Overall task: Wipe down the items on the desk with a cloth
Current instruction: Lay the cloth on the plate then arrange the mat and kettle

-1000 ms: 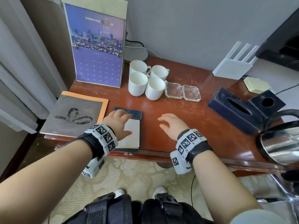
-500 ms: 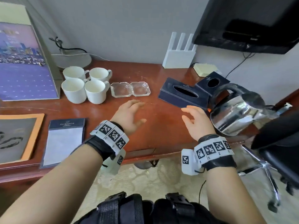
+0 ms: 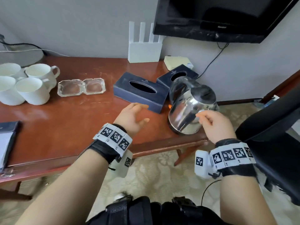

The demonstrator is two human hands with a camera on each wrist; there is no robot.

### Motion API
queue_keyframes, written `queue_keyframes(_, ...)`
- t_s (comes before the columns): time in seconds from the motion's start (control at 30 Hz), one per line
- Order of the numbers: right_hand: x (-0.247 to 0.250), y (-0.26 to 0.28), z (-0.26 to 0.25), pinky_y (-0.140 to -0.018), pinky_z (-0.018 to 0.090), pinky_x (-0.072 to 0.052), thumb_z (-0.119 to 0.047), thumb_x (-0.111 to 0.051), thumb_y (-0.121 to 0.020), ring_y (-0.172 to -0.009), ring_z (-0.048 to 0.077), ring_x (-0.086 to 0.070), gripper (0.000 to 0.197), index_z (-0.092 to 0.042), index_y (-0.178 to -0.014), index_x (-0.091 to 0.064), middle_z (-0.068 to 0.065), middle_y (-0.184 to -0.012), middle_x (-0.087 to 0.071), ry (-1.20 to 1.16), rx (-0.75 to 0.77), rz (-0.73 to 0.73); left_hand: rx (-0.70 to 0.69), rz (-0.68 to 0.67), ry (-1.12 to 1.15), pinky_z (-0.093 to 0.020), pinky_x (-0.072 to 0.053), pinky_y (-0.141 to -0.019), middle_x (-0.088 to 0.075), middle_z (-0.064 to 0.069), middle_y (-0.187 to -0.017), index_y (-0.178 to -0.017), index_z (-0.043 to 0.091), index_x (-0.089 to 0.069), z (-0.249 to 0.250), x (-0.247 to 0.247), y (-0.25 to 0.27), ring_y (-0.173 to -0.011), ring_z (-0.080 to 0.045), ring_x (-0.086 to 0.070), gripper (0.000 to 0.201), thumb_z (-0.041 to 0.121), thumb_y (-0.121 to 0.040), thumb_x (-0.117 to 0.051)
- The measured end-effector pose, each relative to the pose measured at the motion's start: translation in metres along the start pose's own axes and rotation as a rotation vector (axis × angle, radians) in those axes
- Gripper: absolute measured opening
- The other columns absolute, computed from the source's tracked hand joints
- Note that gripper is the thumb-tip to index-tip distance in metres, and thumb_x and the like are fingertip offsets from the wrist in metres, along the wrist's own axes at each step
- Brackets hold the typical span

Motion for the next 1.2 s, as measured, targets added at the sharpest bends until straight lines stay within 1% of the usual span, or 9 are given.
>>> queue_keyframes(0.13,0.023,-0.024,0.032,-0.081,0.030,-0.041,-0.013,-0.047,-0.093,-0.098,0.027,-0.057,0.022,-0.015,-0.105,-0.065,0.009,-0.107,-0.062,-0.015,-0.033,0.181,-0.056,-0.008,-0.037,-0.023,-0.027,-0.104,-0.043,-0.005,-0.137,-0.134,0.017,-0.046,0.025,-0.017,-0.039,-0.127,-0.021,-0.041,0.048,0.022,-0.088,-0.060)
queue_keyframes(0.3,0.035,-0.056,0.054,-0.090,0.034,-0.043,-0.008,-0.042,-0.093,-0.105,0.024,-0.057,0.034,-0.018,-0.123,-0.056,0.007,-0.123,-0.053,-0.069,-0.003,0.137,-0.041,-0.075,-0.019,-0.015,-0.027,-0.097,-0.043,-0.002,-0.137,-0.134,0.020,-0.046,0.057,-0.041,-0.071,-0.126,-0.016,-0.041,0.046,0.017,-0.090,-0.058)
queue_keyframes(0.37,0.036,-0.076,0.066,-0.095,0.033,-0.041,-0.007,-0.042,-0.094,-0.110,0.023,-0.055,0.035,-0.017,-0.125,-0.055,0.005,-0.124,-0.055,-0.086,0.026,0.086,-0.017,-0.052,-0.038,-0.009,-0.024,-0.093,-0.044,0.000,-0.137,-0.135,0.021,-0.045,0.066,-0.050,-0.082,-0.126,-0.014,-0.041,0.047,0.017,-0.090,-0.057)
queue_keyframes(0.53,0.015,-0.130,0.094,-0.098,0.032,-0.039,-0.011,-0.037,-0.098,-0.117,0.026,-0.051,0.037,-0.020,-0.130,-0.052,0.005,-0.130,-0.056,-0.068,0.124,-0.213,0.090,0.043,0.010,-0.024,-0.038,-0.099,-0.055,0.002,-0.126,-0.130,0.021,-0.049,0.090,-0.083,-0.094,-0.116,-0.013,-0.050,0.042,0.018,-0.090,-0.058)
queue_keyframes(0.63,0.007,-0.154,0.105,-0.096,0.029,-0.038,-0.010,-0.038,-0.097,-0.116,0.025,-0.052,0.038,-0.022,-0.130,-0.052,0.003,-0.128,-0.058,-0.118,0.237,-0.337,0.204,0.192,0.161,-0.016,-0.041,-0.090,-0.056,0.006,-0.112,-0.128,0.011,-0.050,0.104,-0.101,-0.088,-0.108,-0.015,-0.055,0.041,0.007,-0.088,-0.059)
queue_keyframes(0.7,0.003,-0.166,0.109,-0.097,0.031,-0.039,-0.007,-0.039,-0.096,-0.115,0.024,-0.054,0.037,-0.022,-0.126,-0.054,0.002,-0.124,-0.060,-0.153,0.296,-0.380,0.269,0.320,0.125,-0.020,-0.042,-0.095,-0.052,0.001,-0.119,-0.130,0.011,-0.049,0.110,-0.106,-0.081,-0.111,-0.017,-0.053,0.044,0.009,-0.088,-0.060)
queue_keyframes(0.83,0.000,-0.180,0.111,-0.095,0.033,-0.040,-0.005,-0.038,-0.095,-0.113,0.023,-0.054,0.035,-0.025,-0.118,-0.056,0.001,-0.121,-0.060,-0.199,0.335,-0.436,0.399,0.300,0.100,-0.023,-0.040,-0.097,-0.042,-0.004,-0.134,-0.139,0.019,-0.035,0.123,-0.122,-0.060,-0.117,-0.013,-0.049,0.064,0.017,-0.083,-0.067)
queue_keyframes(1.03,0.013,-0.182,0.110,-0.089,0.026,-0.035,-0.005,-0.035,-0.094,-0.118,0.025,-0.047,0.044,-0.025,-0.127,-0.055,0.002,-0.130,-0.050,-0.066,0.488,-0.468,0.542,0.118,0.030,-0.034,-0.021,-0.116,-0.005,-0.001,-0.154,-0.148,0.017,0.016,0.138,-0.161,-0.067,-0.141,-0.017,-0.014,0.132,0.051,-0.061,-0.078)
queue_keyframes(1.2,0.022,-0.182,0.126,-0.098,0.032,-0.042,-0.001,-0.041,-0.090,-0.106,0.024,-0.060,0.038,-0.015,-0.113,-0.067,0.004,-0.112,-0.067,-0.110,0.563,-0.505,0.561,0.184,0.034,-0.035,-0.017,-0.117,0.001,-0.002,-0.156,-0.147,0.013,0.014,0.140,-0.165,-0.082,-0.143,-0.017,-0.004,0.141,0.047,-0.053,-0.084)
Point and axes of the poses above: each hand's wrist, its own y-axis away from the middle knuckle, its own x-axis out of the back of the hand, z = x × y, the point moved 4 cm from there along -y, towards the middle knuckle
